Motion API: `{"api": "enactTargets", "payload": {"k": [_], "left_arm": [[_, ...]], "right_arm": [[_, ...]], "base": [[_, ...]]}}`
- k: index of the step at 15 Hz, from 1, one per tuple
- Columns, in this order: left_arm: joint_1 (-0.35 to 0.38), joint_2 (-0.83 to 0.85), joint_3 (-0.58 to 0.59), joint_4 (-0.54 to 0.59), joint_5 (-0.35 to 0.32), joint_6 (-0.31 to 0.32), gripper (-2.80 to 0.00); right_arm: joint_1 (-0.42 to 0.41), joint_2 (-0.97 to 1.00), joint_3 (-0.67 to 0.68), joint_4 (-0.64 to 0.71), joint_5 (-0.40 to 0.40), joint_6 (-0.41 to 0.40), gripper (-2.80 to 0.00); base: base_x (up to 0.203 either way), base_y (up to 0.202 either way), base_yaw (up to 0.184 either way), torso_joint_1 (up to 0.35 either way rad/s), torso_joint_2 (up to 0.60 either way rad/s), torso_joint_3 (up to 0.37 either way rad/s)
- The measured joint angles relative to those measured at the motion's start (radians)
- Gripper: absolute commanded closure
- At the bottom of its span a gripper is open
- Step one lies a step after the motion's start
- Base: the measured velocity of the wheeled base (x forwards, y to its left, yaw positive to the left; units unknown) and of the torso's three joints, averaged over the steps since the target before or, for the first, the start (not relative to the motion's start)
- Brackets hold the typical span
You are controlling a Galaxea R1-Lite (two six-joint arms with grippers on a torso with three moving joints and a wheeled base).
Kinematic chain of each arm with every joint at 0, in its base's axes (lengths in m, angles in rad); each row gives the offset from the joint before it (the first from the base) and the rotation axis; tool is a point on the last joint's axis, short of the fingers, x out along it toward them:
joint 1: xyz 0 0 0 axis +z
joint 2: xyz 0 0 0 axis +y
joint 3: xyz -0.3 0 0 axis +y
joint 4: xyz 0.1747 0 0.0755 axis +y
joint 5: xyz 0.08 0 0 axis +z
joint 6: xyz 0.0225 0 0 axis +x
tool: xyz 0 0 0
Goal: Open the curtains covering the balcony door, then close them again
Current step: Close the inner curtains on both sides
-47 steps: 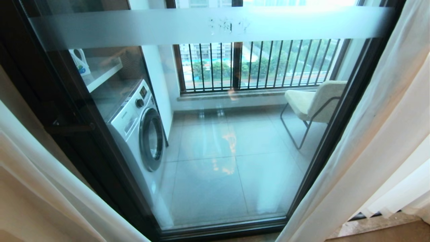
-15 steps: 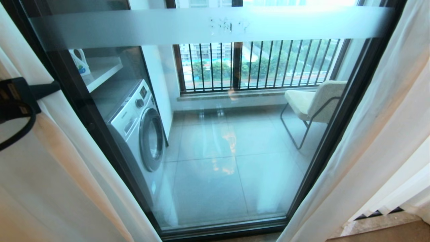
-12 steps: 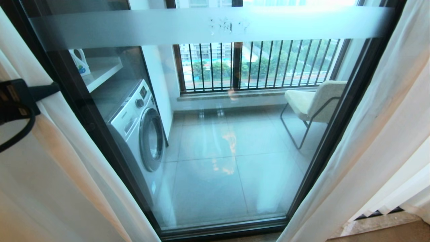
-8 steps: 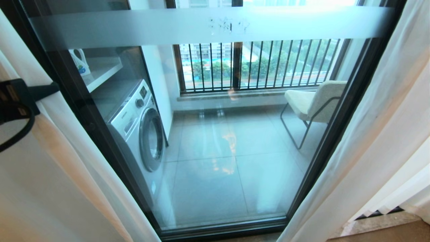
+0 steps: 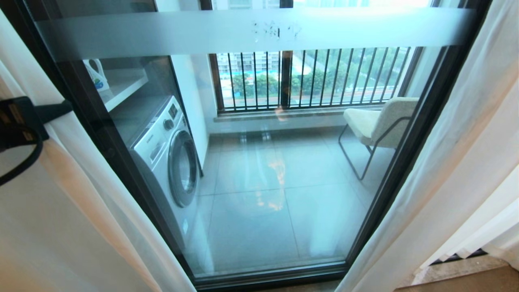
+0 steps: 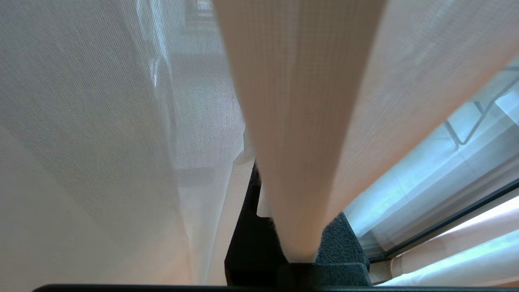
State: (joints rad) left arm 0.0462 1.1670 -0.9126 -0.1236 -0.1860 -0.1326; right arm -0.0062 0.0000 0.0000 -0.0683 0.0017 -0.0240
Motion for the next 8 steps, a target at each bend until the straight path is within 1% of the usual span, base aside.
{"api": "enactTargets", "payload": {"k": [5, 7, 8], "left_arm": [[0.0, 0.001, 0.001, 0.0, 0.0, 0.0, 0.0], [0.0, 0.002, 0.006, 0.0, 0.0, 0.0, 0.0], [0.0, 0.002, 0.008, -0.001, 0.0, 0.0, 0.0]], "right_arm": [[0.0, 0.0, 0.0, 0.0, 0.0, 0.0, 0.0], [-0.002, 0.0, 0.0, -0.001, 0.001, 0.0, 0.0], [-0.001, 0.0, 0.0, 0.0, 0.0, 0.0, 0.0]], "base": [[0.0, 0.0, 0.0, 0.0, 0.0, 0.0], [0.002, -0.072, -0.005, 0.001, 0.0, 0.001], [0.001, -0.141, -0.003, 0.006, 0.0, 0.006]]}}
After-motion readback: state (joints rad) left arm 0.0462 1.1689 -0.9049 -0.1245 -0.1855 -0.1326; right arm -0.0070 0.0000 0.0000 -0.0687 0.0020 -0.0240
